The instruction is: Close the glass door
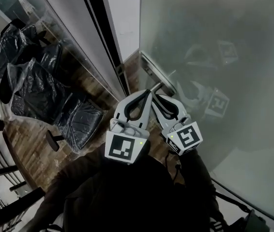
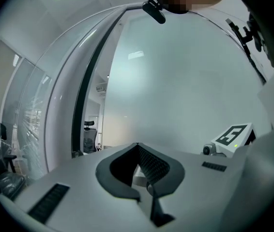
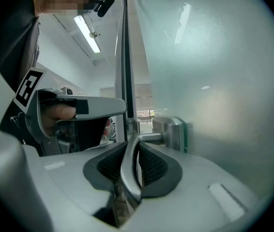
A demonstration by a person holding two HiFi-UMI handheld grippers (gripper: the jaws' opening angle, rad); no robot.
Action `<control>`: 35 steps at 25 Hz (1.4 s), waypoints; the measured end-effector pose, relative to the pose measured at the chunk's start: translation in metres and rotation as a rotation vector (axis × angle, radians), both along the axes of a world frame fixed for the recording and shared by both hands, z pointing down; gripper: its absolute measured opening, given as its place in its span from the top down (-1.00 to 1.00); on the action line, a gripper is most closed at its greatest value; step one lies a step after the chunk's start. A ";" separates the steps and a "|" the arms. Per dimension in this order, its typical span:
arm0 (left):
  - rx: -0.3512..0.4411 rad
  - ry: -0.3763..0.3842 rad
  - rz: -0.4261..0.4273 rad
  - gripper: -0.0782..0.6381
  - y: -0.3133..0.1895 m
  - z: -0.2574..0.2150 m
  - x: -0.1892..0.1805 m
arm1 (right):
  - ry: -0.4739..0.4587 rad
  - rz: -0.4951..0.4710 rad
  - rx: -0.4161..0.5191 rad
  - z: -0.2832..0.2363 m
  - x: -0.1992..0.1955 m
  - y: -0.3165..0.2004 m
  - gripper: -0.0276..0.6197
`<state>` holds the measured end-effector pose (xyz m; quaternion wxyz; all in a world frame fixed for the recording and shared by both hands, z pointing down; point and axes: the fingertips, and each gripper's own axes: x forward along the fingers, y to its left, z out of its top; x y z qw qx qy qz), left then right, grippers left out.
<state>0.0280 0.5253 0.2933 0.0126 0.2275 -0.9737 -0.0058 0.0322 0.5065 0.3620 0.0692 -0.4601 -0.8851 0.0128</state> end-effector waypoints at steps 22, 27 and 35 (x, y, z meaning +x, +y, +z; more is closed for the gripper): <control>-0.020 -0.024 -0.116 0.79 0.019 -0.011 0.033 | 0.003 -0.081 0.006 -0.002 0.041 0.027 0.70; -0.015 -0.026 -0.100 0.79 0.033 0.000 0.047 | 0.001 -0.071 -0.009 0.005 0.047 0.029 0.70; -0.002 0.003 -0.054 0.79 0.049 0.006 0.052 | -0.005 -0.061 -0.020 0.002 0.045 0.031 0.71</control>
